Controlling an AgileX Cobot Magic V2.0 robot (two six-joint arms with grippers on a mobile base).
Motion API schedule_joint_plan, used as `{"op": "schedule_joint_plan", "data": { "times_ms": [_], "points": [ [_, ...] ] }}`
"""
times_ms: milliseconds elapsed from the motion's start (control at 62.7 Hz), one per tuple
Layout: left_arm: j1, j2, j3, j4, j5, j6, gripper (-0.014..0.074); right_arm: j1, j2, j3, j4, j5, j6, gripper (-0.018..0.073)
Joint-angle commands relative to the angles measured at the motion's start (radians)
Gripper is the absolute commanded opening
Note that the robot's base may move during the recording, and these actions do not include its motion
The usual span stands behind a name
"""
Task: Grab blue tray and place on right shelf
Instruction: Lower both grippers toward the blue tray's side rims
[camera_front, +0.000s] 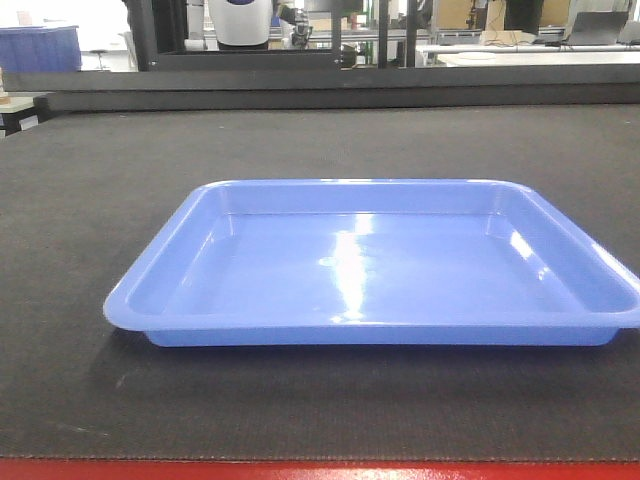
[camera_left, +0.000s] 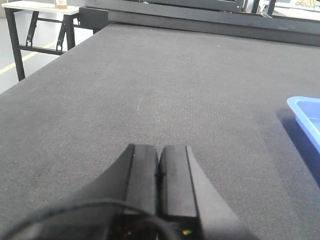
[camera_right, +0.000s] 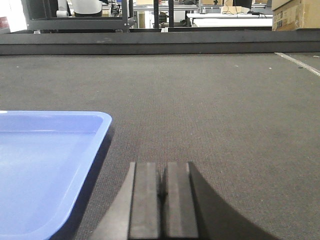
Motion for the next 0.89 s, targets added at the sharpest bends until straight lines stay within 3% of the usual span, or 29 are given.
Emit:
{"op": "schedule_joint_plan", "data": {
  "times_ms": [0,479,702,798,877],
  "points": [
    [-0.006,-0.015,0.032,0.021,-0.081,0.000,-0.0048,0.003,-0.020,-0.022,0.001,-0.087,-0.007,0.0052],
    [-0.006,-0.015,0.032,0.021,-0.099,0.000,-0.0048,0.003,-0.020,-0.022,0.001,-0.096,-0.007,0.0052],
    [-0.006,-0.011,0.032,0.015,-0.189,0.000,-0.0048,0.003,-0.020,-0.022,0.001,-0.106,-0.007,0.0052],
    [-0.006,-0.008,0.018,-0.027,-0.253,-0.003,-0.0048,0.003,-0.020,-0.033,0.014,-0.150,-0.006,0.0052],
    [-0.006,-0.008,-0.051,-0.025,-0.220,-0.003,-0.0048,0.003,-0.020,-0.088,0.016,-0.157,-0.006,0.0052]
  ]
}}
